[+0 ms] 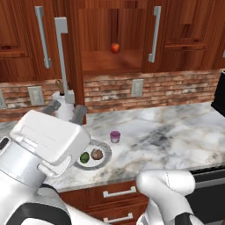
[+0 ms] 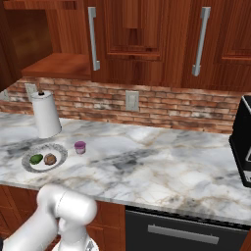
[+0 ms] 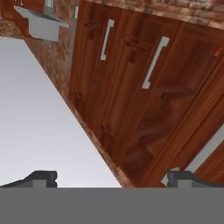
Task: Pick the avocado and bread from the counter and place them on the plate. Then pick the jam from the cabinet and place it next to the plate. Lastly close the cabinet door.
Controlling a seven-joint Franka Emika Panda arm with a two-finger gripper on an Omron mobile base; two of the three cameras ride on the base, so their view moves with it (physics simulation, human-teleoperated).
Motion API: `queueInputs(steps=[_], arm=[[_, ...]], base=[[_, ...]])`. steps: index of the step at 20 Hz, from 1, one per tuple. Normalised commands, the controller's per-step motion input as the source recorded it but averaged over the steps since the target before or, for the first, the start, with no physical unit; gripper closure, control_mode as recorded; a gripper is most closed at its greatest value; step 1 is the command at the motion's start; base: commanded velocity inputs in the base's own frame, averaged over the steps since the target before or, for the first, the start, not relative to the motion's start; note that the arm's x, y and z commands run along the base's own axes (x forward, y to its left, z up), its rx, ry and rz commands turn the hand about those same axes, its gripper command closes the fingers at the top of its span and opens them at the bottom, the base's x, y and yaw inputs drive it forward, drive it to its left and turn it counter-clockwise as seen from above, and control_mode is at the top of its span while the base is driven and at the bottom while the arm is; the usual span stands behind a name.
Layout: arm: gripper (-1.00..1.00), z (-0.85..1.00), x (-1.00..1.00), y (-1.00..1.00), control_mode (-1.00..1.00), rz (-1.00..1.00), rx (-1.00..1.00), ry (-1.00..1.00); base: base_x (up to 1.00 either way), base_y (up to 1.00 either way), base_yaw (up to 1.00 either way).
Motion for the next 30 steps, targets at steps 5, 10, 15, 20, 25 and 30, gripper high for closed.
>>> queueInputs(steps=[5,10,15,20,25,30], arm=[[-1.0,-0.01,0.37,0.21,-1.0,-0.32,0.17,0.05],[-1.0,0.0,0.65,0.07,-1.0,-0.21,0.16,0.05],[-1.0,-0.17,0.85,0.03,-1.0,-0.13,0.14,0.15],[-1.0,-0.28,0.79,0.21,-1.0,-0.11,0.06,0.2],[-1.0,-0.48,0.74,0.49,-1.0,-0.07,0.0,0.22],[-1.0,-0.53,0.79,0.59,-1.0,-0.05,0.0,0.22]], base=[[0.0,0.0,0.0],[0.0,0.0,0.0],[0.0,0.0,0.0],[0.0,0.0,0.0],[0.0,0.0,0.0],[0.0,0.0,0.0]])
